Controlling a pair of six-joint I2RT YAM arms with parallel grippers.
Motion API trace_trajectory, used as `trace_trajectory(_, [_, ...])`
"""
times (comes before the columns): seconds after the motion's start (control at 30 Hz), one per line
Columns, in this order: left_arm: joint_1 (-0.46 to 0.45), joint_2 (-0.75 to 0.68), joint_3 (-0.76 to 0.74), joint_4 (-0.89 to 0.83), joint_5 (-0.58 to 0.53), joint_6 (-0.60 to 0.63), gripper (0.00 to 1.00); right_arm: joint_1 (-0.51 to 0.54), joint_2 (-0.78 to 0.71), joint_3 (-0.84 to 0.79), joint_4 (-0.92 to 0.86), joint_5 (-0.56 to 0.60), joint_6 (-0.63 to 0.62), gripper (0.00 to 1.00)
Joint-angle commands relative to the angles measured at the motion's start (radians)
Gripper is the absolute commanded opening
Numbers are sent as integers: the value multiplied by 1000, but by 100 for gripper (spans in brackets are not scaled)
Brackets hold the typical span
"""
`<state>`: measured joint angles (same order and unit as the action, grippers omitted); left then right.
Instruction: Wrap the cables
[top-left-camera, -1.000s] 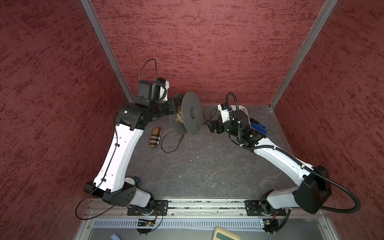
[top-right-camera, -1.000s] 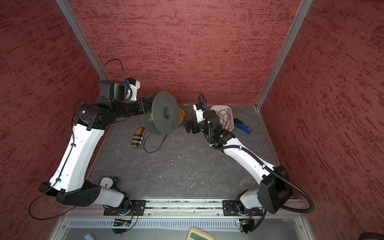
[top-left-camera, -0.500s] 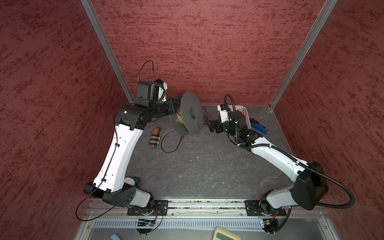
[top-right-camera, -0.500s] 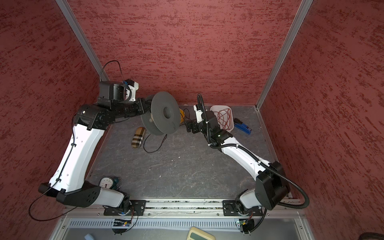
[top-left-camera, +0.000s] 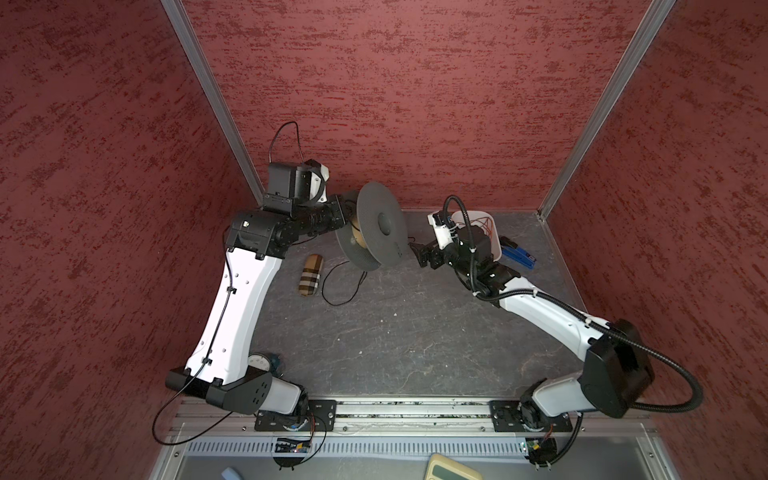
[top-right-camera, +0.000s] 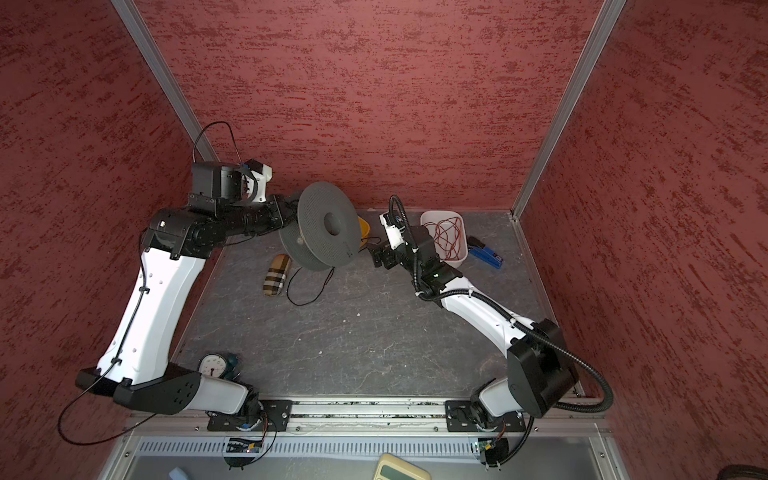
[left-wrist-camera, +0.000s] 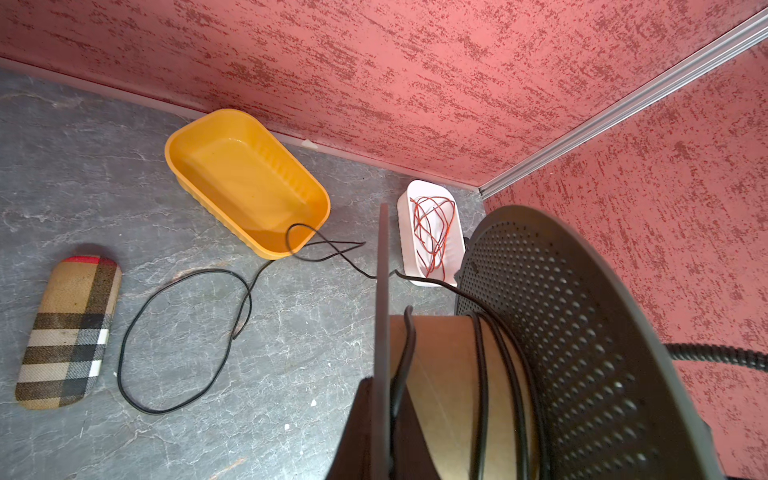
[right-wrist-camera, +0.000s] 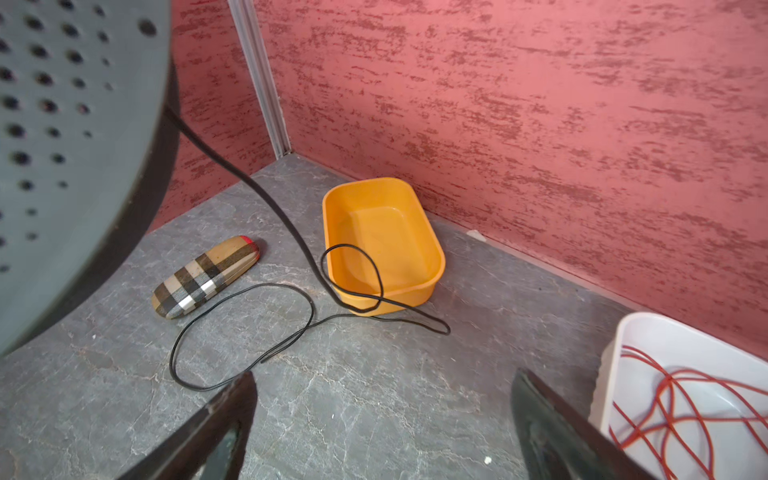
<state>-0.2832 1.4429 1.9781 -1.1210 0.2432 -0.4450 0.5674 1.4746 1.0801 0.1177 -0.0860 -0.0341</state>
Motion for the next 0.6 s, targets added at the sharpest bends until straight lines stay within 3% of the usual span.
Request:
trace_trajectory(0.0, [7, -40, 15, 57, 41, -28, 0, -2, 30, 12, 78, -97, -33, 96])
trace_trajectory(0.57, [18, -34, 28, 64, 75, -61, 0, -3, 193, 87, 160, -270, 120, 95])
